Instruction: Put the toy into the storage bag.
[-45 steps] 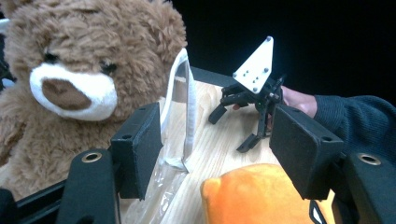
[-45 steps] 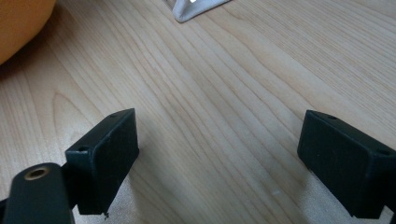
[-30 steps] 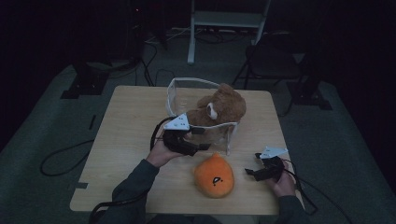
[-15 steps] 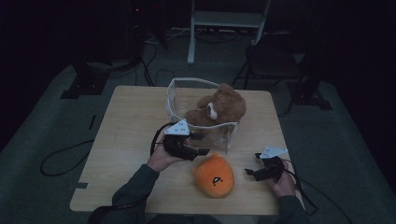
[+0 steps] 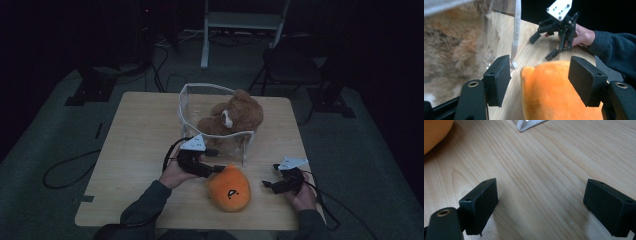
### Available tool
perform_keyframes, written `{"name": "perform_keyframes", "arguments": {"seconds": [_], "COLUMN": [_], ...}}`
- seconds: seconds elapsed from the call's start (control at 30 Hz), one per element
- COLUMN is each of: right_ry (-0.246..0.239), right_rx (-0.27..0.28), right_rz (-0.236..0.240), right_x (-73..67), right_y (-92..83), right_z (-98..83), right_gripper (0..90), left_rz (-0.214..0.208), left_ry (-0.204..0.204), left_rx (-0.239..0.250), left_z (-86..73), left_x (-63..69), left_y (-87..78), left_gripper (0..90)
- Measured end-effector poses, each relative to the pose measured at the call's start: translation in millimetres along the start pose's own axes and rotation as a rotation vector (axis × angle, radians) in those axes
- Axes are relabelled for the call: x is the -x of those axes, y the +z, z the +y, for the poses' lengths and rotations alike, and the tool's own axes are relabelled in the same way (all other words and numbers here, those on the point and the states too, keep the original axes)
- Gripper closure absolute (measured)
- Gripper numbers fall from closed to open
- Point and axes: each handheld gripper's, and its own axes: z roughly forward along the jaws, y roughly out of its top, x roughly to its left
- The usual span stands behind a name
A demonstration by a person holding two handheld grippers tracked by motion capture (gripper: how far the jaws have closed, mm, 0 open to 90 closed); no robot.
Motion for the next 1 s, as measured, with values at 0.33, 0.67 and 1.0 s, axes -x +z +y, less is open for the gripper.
{"name": "perform_keyframes", "arguments": {"seconds": [0.33, 0.67, 1.0], "right_ry": [-0.004, -0.002, -0.002], "right_rx": [0.001, 0.0, 0.0], "right_rz": [-0.002, -0.001, -0.001], "right_x": [0.2, 0.1, 0.1], "right_y": [0.1, 0.1, 0.0], "right_z": [-0.1, -0.1, -0.1], "right_gripper": [11.7, 11.6, 11.7], "left_rz": [-0.017, -0.029, -0.034], "left_ry": [-0.032, -0.036, -0.039], "left_rx": [-0.03, -0.065, -0.1], "left_z": [-16.3, -26.3, -30.5], "left_x": [1.1, 5.5, 6.6], "left_y": [10.7, 18.7, 26.3], "left_gripper": [34.7, 34.7, 34.7]}}
